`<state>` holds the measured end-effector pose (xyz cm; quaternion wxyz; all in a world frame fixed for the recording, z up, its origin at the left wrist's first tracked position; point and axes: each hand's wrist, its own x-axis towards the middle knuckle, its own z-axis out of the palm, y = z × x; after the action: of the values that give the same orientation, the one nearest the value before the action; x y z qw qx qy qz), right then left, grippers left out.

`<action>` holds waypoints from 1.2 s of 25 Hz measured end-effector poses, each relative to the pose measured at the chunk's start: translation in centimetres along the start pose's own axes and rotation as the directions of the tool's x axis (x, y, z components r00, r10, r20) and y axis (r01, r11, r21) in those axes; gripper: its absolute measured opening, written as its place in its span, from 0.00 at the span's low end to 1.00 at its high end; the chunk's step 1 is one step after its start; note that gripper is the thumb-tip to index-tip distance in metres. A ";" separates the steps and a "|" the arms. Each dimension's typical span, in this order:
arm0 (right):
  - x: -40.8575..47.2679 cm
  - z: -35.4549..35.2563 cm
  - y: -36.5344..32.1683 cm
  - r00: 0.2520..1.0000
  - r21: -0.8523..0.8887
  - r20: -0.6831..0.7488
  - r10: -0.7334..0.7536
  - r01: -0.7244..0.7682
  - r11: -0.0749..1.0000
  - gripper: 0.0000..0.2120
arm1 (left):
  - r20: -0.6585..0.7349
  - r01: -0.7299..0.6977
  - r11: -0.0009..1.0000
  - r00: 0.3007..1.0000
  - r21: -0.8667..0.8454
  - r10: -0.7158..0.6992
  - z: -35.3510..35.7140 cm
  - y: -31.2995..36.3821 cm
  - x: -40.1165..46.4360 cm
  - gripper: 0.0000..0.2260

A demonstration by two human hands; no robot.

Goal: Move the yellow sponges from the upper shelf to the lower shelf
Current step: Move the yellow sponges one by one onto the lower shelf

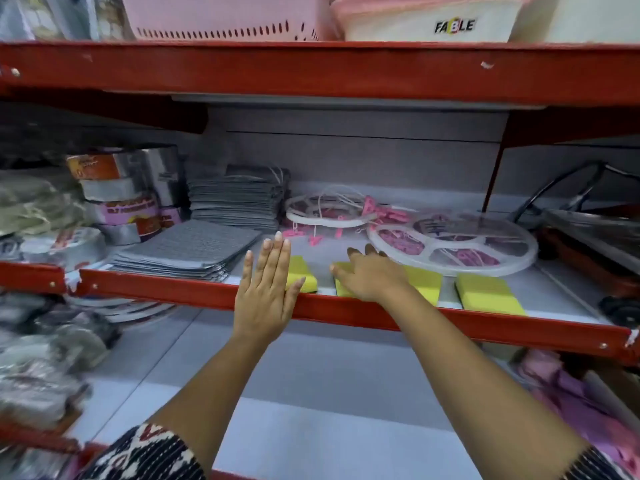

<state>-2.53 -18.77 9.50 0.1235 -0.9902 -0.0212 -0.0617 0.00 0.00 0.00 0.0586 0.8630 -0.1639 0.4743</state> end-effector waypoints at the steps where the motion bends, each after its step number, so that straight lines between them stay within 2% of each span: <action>1: 0.8 -0.1 -0.2 0.995 -0.060 0.090 0.031 -0.025 0.998 0.29 | -0.003 0.010 1.000 1.000 -0.001 -0.010 0.3 0.0 0.1 0.27; 3: 2.0 -0.2 -0.6 0.977 -0.166 0.204 0.069 -0.035 0.985 0.30 | -0.036 0.017 1.000 0.999 0.011 -0.016 0.8 -0.1 0.2 0.27; 6: 3.2 -0.4 -1.3 0.969 -0.243 0.233 0.080 -0.021 0.970 0.28 | -0.120 0.017 1.000 0.993 0.025 -0.014 2.0 -0.2 -0.2 0.26; 10: 4.0 -0.3 -1.4 0.984 -0.272 0.160 0.079 -0.033 0.962 0.23 | -0.202 0.007 0.999 0.979 0.043 0.001 2.7 -0.5 -0.3 0.25; 14: 3.1 -0.3 -1.4 0.995 -0.182 0.075 0.069 -0.054 0.982 0.23 | -0.210 0.014 0.999 0.978 0.041 -0.005 2.6 -0.4 -0.3 0.25; 16: 1.4 -1.2 -1.4 0.997 -0.079 -0.065 0.035 -0.041 0.996 0.22 | -0.216 0.019 0.999 0.976 0.041 -0.009 2.6 -0.5 -0.2 0.25; 18: -1.3 -1.4 -1.4 0.963 0.023 -0.269 -0.012 0.019 1.000 0.23 | -0.222 0.017 0.998 0.975 0.056 -0.004 2.7 -0.4 -0.2 0.25; 21: -5.6 1.2 -1.1 0.817 0.013 -0.556 -0.151 0.190 0.982 0.25 | -0.228 0.001 0.998 0.974 0.062 0.013 2.7 -0.4 -0.3 0.24; 23: -7.9 4.9 -0.5 0.724 0.006 -0.658 -0.207 0.280 0.960 0.25 | -0.218 0.005 0.999 0.976 0.052 0.007 2.7 -0.5 -0.5 0.24; 25: -9.5 9.1 0.5 0.682 -0.001 -0.688 -0.247 0.340 0.940 0.25 | -0.222 0.009 0.998 0.975 0.058 0.004 2.7 -0.4 -0.4 0.24; 28: -10.9 15.6 2.1 0.751 -0.044 -0.601 -0.275 0.312 0.949 0.25 | -0.230 0.011 0.998 0.973 0.057 0.003 2.7 -0.3 -0.3 0.24; 30: -11.2 19.5 2.8 0.847 -0.008 -0.482 -0.223 0.250 0.968 0.25 | -0.240 0.011 0.998 0.971 0.057 0.003 2.9 -0.4 -0.3 0.25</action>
<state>-11.23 -16.95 -11.37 0.1435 -0.9300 -0.1132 -0.3188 2.29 -0.34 -1.78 0.0539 0.8010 -0.1400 0.5796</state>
